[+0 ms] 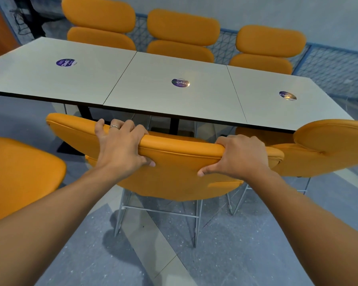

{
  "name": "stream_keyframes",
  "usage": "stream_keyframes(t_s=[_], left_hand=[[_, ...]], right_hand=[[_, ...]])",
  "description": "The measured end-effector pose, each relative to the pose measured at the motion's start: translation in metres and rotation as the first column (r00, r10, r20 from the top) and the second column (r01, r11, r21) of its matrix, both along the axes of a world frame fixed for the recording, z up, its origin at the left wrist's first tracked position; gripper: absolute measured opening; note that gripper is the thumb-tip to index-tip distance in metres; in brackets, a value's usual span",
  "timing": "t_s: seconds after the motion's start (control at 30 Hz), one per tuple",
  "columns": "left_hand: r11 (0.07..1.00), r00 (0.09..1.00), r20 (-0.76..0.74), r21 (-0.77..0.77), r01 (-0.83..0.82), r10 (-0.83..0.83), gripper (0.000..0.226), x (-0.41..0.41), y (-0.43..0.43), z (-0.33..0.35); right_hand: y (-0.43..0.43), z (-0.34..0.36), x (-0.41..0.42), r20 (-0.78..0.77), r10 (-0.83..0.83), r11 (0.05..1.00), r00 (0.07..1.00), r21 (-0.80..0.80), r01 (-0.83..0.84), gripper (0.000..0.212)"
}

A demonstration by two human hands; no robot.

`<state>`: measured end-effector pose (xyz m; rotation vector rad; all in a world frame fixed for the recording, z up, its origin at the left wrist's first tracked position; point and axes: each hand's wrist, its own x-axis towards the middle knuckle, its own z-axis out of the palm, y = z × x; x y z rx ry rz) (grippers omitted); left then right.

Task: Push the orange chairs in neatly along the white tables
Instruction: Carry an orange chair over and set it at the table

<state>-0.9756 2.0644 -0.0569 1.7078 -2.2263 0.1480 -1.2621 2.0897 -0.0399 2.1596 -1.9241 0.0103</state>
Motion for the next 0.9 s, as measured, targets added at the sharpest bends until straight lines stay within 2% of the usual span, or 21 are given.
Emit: stream_keyframes(t_s=[0.13,0.5,0.9], left_hand=[[1.0,1.0,-0.01,-0.019,-0.009,0.009,0.067,-0.009,-0.017,0.001],[0.997,0.997,0.006,-0.038,-0.074,0.074,0.07,-0.045,-0.079,-0.004],[0.992,0.993,0.022,-0.056,-0.11,0.112,0.067,-0.085,-0.142,-0.005]], right_hand=[[-0.022,0.005,-0.008,0.011,-0.007,1.0,1.0,0.011,0.007,0.098],[-0.097,0.001,-0.041,0.028,-0.011,1.0,1.0,0.01,0.011,0.112],[-0.172,-0.002,-0.083,0.063,0.044,0.999,0.997,0.005,-0.044,0.102]])
